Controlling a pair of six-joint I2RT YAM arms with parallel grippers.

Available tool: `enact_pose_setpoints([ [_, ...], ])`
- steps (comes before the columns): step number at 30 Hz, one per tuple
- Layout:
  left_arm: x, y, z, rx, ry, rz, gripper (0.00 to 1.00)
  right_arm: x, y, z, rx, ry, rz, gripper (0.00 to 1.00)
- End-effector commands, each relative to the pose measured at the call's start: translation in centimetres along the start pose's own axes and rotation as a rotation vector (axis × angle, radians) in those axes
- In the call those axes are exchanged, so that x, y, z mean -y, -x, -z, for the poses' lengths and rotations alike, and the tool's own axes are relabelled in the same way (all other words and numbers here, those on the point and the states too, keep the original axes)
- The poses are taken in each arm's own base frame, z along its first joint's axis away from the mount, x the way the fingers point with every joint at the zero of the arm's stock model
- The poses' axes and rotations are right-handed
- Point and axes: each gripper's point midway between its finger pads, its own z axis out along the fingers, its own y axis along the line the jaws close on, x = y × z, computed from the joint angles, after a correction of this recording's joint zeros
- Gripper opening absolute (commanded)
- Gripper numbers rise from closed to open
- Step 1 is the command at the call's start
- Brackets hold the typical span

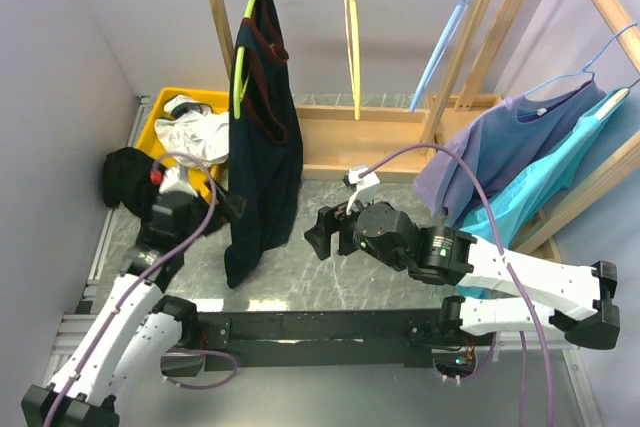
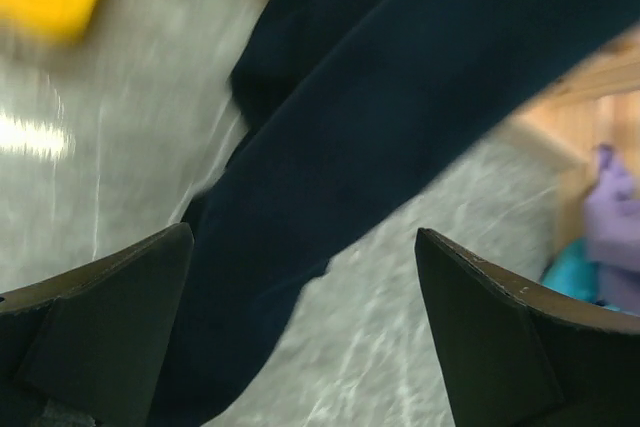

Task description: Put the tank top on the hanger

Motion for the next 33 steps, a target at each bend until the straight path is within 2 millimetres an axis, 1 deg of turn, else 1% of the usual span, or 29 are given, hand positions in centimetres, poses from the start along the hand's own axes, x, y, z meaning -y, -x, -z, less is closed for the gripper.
enact_pose_setpoints([
  [1, 1.7, -0.7, -0.6, 0.042, -0.115, 0.111, 0.99, -0.1, 1.1, 0.4, 0.059, 0.011, -0.038, 0.88],
  [3, 1.5, -2.8, -1.4, -0.014, -0.094, 0.093, 0.99, -0.2, 1.0, 0.3, 0.055, 0.009, -0.038, 0.88],
  [4, 1.2, -3.2, -1.7, -0.016, -0.071, 0.094, 0.99, -0.1, 0.9, 0.2, 0.054, 0.006, -0.035, 0.88],
  [5, 1.6, -4.9, -2.0, -0.061, -0.07, 0.072, 0.99, -0.1, 0.8, 0.1, 0.05, 0.007, -0.035, 0.88],
  [6, 1.5, -5.8, -2.2, -0.078, -0.062, 0.067, 0.99, -0.1, 0.8, 0.1, 0.053, 0.007, -0.036, 0.88],
  [7, 1.3, -6.2, -2.5, -0.071, -0.036, 0.074, 0.99, -0.1, 0.7, 0.0, 0.053, 0.007, -0.037, 0.88],
  [8, 1.1, -7.7, -3.0, -0.109, -0.016, 0.058, 0.99, 0.0, 0.6, 0.0, 0.051, 0.006, -0.037, 0.88],
  [9, 0.8, -8.2, -3.3, -0.113, 0.007, 0.054, 0.99, -0.1, 0.7, 0.0, 0.054, 0.01, -0.039, 0.88],
  [10, 0.7, -8.5, -3.6, -0.11, 0.024, 0.06, 0.99, 0.0, 0.6, -0.1, 0.052, 0.005, -0.038, 0.88],
  [11, -0.3, -8.6, -4.3, -0.092, 0.081, 0.044, 0.99, 0.0, 0.5, 0.0, 0.052, 0.009, -0.039, 0.88],
  [13, -0.7, -8.0, -5.1, -0.061, 0.123, 0.029, 0.99, -0.2, 0.5, 0.0, 0.049, 0.018, -0.04, 0.88],
  [14, -1.7, -8.1, -5.8, -0.051, 0.182, 0.006, 0.99, -0.2, 0.5, 0.1, 0.051, 0.021, -0.041, 0.88],
  [15, -1.0, -7.3, -6.3, -0.03, 0.184, -0.001, 0.99, -0.1, 0.4, 0.1, 0.046, 0.02, -0.038, 0.88],
  [16, -0.9, -6.9, -6.7, -0.019, 0.202, -0.024, 0.99, -0.1, 0.4, 0.2, 0.048, 0.02, -0.039, 0.88],
  [17, -1.2, -7.3, -7.7, -0.03, 0.231, -0.046, 0.99, -0.1, 0.5, 0.2, 0.05, 0.02, -0.038, 0.88],
  [18, -0.5, -6.6, -8.3, -0.011, 0.232, -0.055, 0.99, 0.0, 0.6, 0.3, 0.054, 0.018, -0.04, 0.88],
  [19, -0.3, -6.5, -8.8, -0.008, 0.237, -0.063, 0.99, 0.0, 0.6, 0.4, 0.054, 0.018, -0.041, 0.88],
  [20, -0.5, -6.9, -9.6, -0.016, 0.256, -0.077, 0.99, 0.1, 0.7, 0.5, 0.058, 0.017, -0.043, 0.88],
  [21, 0.1, -6.4, -10.1, -0.001, 0.254, -0.078, 1.0, 0.1, 0.8, 0.7, 0.062, 0.019, -0.044, 0.88],
  [23, 0.1, -6.5, -11.0, 0.002, 0.264, -0.085, 0.97, 0.2, 1.0, 0.9, 0.07, 0.021, -0.048, 0.88],
  [24, 0.9, -6.2, -11.5, 0.016, 0.24, -0.082, 0.93, 0.2, 1.0, 1.0, 0.071, 0.021, -0.049, 0.88],
  [25, 1.0, -6.3, -11.9, 0.014, 0.239, -0.086, 0.86, 0.2, 1.1, 1.1, 0.077, 0.022, -0.052, 0.88],
  [26, 0.6, -7.0, -12.7, -0.007, 0.259, -0.104, 0.61, 0.2, 1.2, 1.1, 0.079, 0.021, -0.052, 0.88],
  [27, 1.3, -6.8, -13.4, -0.008, 0.25, -0.108, 0.42, 0.2, 1.1, 1.0, 0.077, 0.022, -0.051, 0.88],
  [28, 1.5, -7.2, -13.8, -0.029, 0.248, -0.118, 0.27, 0.2, 1.2, 1.1, 0.078, 0.023, -0.05, 0.88],
  [29, 1.7, -7.7, -14.8, -0.036, 0.243, -0.123, 0.07, 0.1, 1.1, 1.0, 0.076, 0.026, -0.048, 0.88],
  [30, 2.9, -7.0, -15.4, -0.025, 0.227, -0.123, 0.01, 0.1, 1.2, 1.0, 0.076, 0.028, -0.047, 0.88],
  [32, 4.0, -6.6, -16.0, -0.024, 0.206, -0.132, 0.01, 0.1, 1.3, 1.0, 0.076, 0.027, -0.044, 0.87],
  [33, 5.8, -5.3, -16.3, -0.001, 0.17, -0.132, 0.01, 0.0, 1.4, 1.2, 0.079, 0.029, -0.044, 0.87],
])
